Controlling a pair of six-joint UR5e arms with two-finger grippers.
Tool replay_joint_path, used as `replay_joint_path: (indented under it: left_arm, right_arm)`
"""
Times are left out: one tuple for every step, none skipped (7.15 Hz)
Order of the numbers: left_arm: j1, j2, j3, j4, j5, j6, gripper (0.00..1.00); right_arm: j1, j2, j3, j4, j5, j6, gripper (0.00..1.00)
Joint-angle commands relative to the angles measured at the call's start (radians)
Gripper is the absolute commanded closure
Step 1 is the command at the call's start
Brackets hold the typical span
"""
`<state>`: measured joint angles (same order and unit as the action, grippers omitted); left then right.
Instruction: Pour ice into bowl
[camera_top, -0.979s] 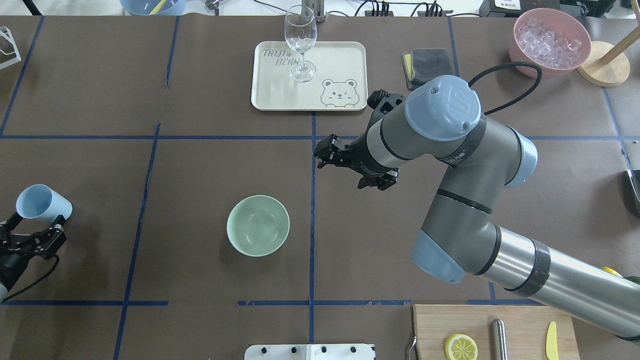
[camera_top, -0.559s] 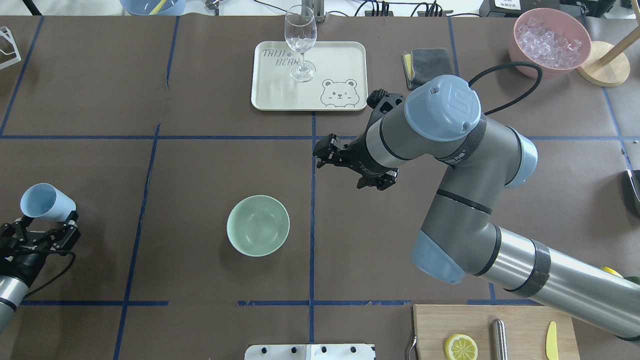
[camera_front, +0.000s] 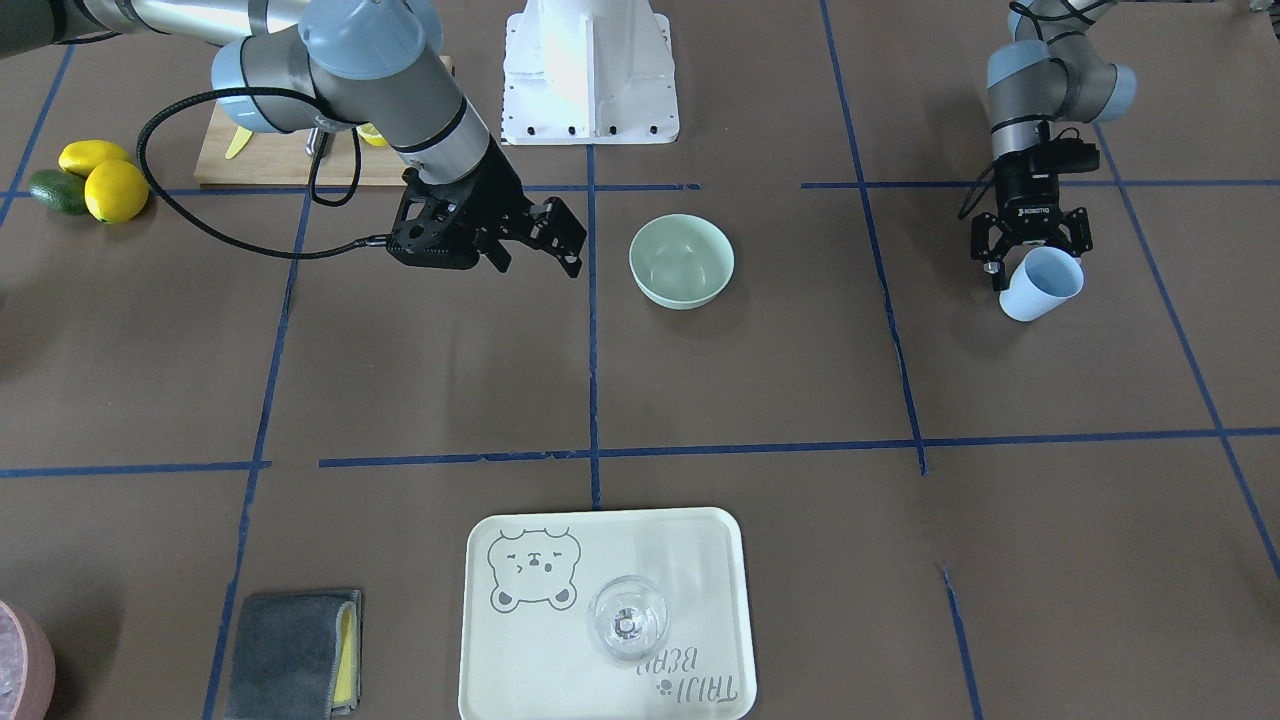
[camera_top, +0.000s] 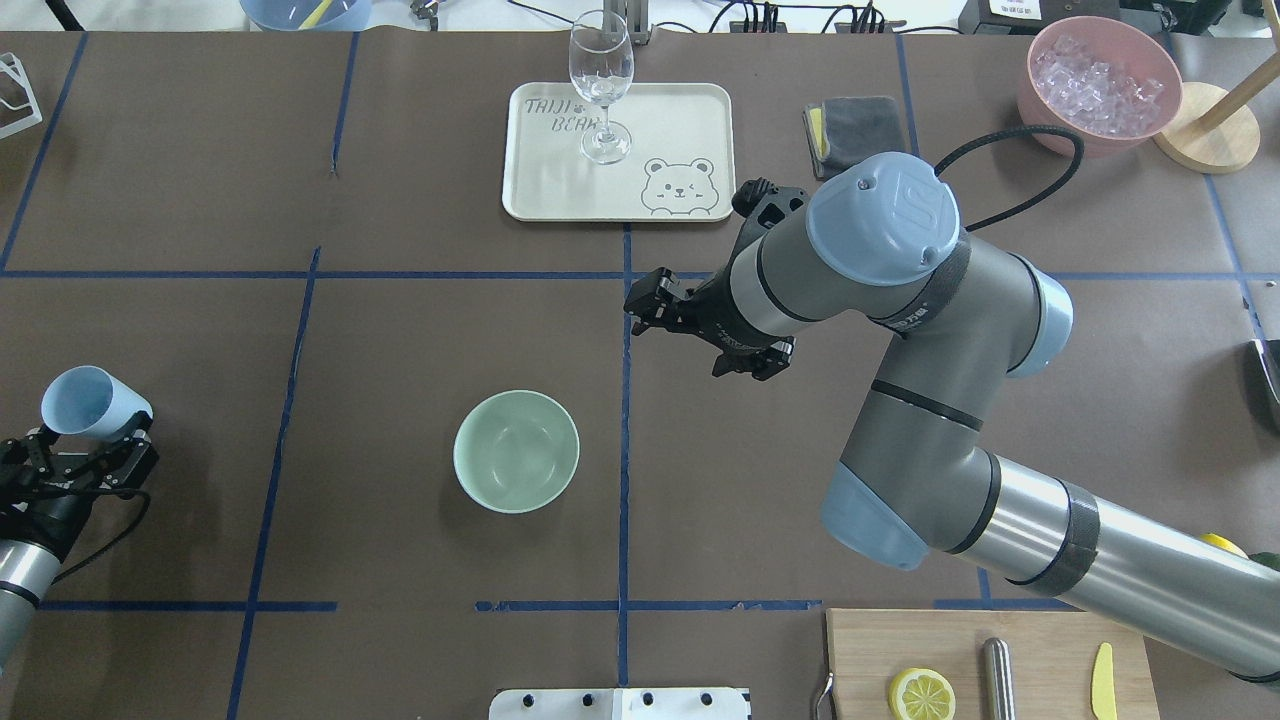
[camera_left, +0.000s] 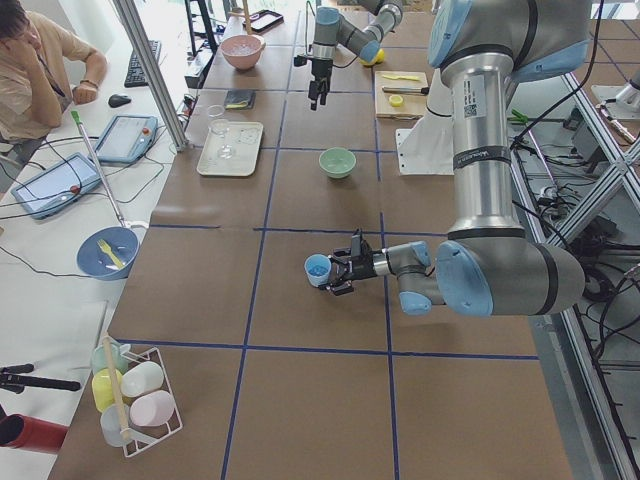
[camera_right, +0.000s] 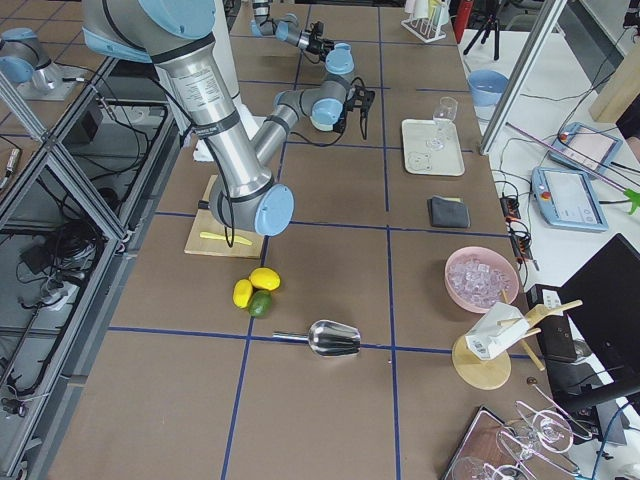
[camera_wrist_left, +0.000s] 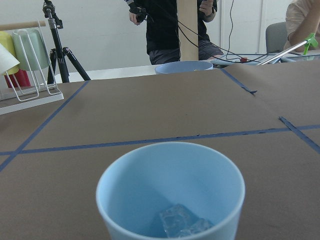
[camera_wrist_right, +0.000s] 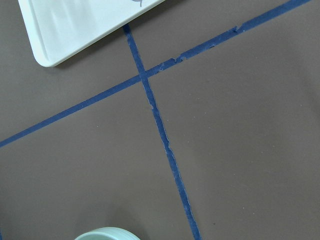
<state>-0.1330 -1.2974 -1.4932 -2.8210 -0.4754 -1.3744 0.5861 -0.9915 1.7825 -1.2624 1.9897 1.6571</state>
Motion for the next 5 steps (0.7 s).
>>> replay_joint_path:
  left_arm:
    - [-0.019, -0.019, 0.005, 0.002, -0.003, -0.031, 0.02]
    - [-0.025, -0.042, 0.028, 0.002, -0.003, -0.037, 0.02]
    - [-0.034, -0.060, 0.037, 0.002, -0.003, -0.038, 0.02]
    - [-0.043, -0.062, 0.039, 0.002, -0.003, -0.037, 0.03]
    - [-0.051, -0.062, 0.039, 0.002, -0.003, -0.035, 0.28]
  right_arm:
    - [0.000, 0.001, 0.000, 0.000, 0.000, 0.001, 0.00]
    - [0.000, 0.001, 0.000, 0.000, 0.000, 0.001, 0.00]
    - [0.000, -0.001, 0.000, 0.000, 0.000, 0.001, 0.00]
    - [0.000, 0.001, 0.000, 0.000, 0.000, 0.001, 0.00]
    - [0.000, 0.001, 0.000, 0.000, 0.000, 0.001, 0.00]
